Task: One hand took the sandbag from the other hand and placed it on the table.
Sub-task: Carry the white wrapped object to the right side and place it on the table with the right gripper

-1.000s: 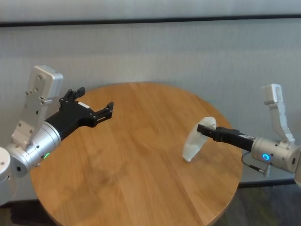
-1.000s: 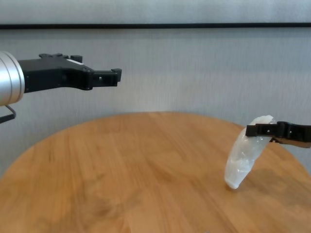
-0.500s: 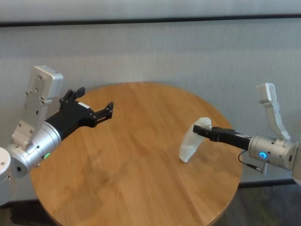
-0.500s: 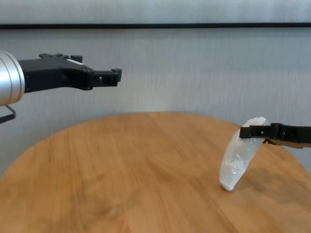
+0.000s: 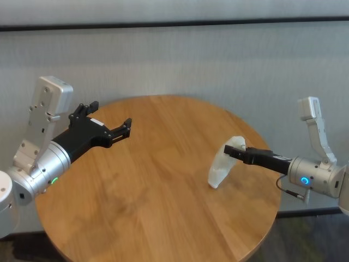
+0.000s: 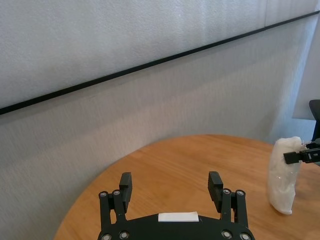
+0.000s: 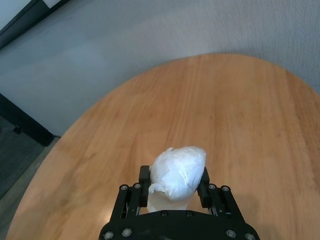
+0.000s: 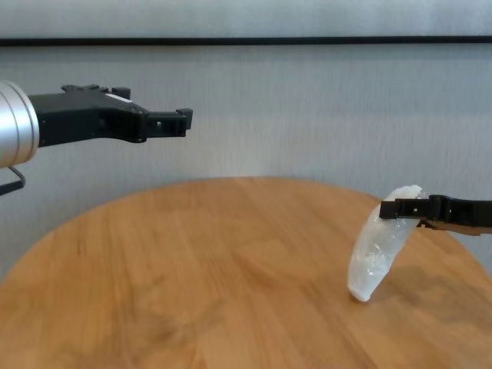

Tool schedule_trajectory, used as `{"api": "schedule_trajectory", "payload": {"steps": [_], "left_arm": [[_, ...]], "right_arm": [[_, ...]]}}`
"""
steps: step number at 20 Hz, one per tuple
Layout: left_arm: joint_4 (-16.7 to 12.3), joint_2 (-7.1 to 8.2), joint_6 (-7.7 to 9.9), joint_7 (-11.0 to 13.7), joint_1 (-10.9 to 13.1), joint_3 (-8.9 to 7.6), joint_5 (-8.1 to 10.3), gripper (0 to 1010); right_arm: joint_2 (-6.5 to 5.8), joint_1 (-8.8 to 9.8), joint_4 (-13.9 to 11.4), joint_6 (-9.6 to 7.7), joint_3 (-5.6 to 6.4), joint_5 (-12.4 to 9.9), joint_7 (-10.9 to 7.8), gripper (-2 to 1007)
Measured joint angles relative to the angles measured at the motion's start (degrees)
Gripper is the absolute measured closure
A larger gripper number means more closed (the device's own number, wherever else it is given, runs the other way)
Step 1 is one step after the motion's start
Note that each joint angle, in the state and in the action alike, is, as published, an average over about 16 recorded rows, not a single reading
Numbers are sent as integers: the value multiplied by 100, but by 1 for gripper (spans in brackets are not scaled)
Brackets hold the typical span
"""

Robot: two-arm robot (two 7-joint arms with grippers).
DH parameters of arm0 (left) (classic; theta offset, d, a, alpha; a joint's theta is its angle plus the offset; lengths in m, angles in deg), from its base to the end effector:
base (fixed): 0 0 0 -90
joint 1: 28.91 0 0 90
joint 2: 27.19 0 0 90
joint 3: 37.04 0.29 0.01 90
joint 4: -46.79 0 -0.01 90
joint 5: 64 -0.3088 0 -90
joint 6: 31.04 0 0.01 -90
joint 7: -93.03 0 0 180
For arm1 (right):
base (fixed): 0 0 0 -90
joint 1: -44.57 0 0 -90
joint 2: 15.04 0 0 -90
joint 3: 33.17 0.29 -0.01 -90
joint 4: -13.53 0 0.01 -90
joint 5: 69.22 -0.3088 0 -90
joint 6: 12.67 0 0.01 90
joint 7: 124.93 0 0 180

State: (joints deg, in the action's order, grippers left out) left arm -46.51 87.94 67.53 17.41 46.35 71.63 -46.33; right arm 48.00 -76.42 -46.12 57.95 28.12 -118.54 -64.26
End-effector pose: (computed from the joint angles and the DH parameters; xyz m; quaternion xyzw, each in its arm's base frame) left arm 0.3777 0.0245 -0.2120 0.0593 -0.0718 0.4885 0.8676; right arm 0.4518 -0.0879 -0.2802 -0.0467 0.2640 -0.4171 0.8684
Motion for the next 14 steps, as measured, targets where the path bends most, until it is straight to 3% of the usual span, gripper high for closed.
{"api": "schedule_trajectory", "payload": {"steps": [14], "left_arm": [[0,0,0,0,0,0,0,8]], "right_arm": [[-8,36,-51,1,25,-17,40,95]]}}
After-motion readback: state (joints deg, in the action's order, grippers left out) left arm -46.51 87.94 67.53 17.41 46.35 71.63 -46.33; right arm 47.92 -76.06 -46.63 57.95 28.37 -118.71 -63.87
